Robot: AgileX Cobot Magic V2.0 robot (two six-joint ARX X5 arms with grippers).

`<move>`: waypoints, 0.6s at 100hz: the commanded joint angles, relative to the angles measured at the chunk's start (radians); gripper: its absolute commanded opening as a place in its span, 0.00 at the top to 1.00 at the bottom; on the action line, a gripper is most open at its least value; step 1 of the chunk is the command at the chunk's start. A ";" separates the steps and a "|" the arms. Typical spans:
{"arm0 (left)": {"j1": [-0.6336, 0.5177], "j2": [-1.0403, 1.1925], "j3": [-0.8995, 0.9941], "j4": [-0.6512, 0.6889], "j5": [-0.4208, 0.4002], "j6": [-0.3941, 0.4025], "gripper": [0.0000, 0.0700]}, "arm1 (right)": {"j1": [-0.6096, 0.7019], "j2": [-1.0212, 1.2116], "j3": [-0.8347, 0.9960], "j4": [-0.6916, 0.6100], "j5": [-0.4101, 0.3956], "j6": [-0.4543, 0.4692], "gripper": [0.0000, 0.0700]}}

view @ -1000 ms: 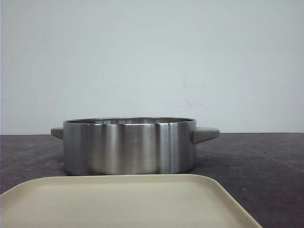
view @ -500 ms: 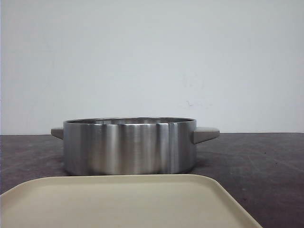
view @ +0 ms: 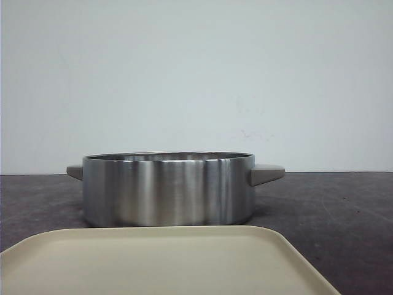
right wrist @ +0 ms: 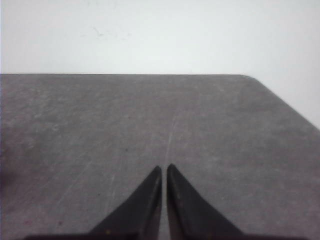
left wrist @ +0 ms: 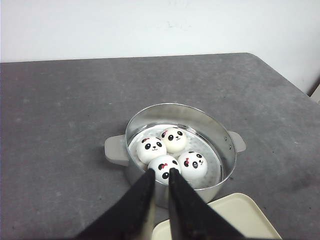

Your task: Steam buns

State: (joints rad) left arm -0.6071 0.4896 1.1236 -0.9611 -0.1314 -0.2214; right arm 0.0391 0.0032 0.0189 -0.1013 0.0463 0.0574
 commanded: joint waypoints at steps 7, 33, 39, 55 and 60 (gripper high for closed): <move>-0.008 0.005 0.012 0.011 -0.002 -0.001 1.00 | 0.001 0.000 -0.008 -0.038 -0.021 0.041 0.98; -0.008 0.005 0.012 0.011 -0.002 -0.001 1.00 | 0.001 0.000 -0.008 -0.077 -0.020 0.032 0.99; -0.008 0.005 0.012 0.011 -0.002 -0.001 1.00 | 0.001 0.000 -0.008 -0.077 -0.021 0.032 0.98; -0.008 0.005 0.012 0.011 -0.002 -0.001 1.00 | 0.004 0.000 -0.008 -0.062 -0.021 0.033 0.98; -0.008 0.005 0.012 0.011 -0.002 -0.001 1.00 | 0.004 0.000 -0.008 -0.055 -0.021 0.033 0.99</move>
State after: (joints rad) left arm -0.6071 0.4896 1.1236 -0.9611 -0.1314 -0.2214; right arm 0.0402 0.0036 0.0143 -0.1661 0.0261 0.0834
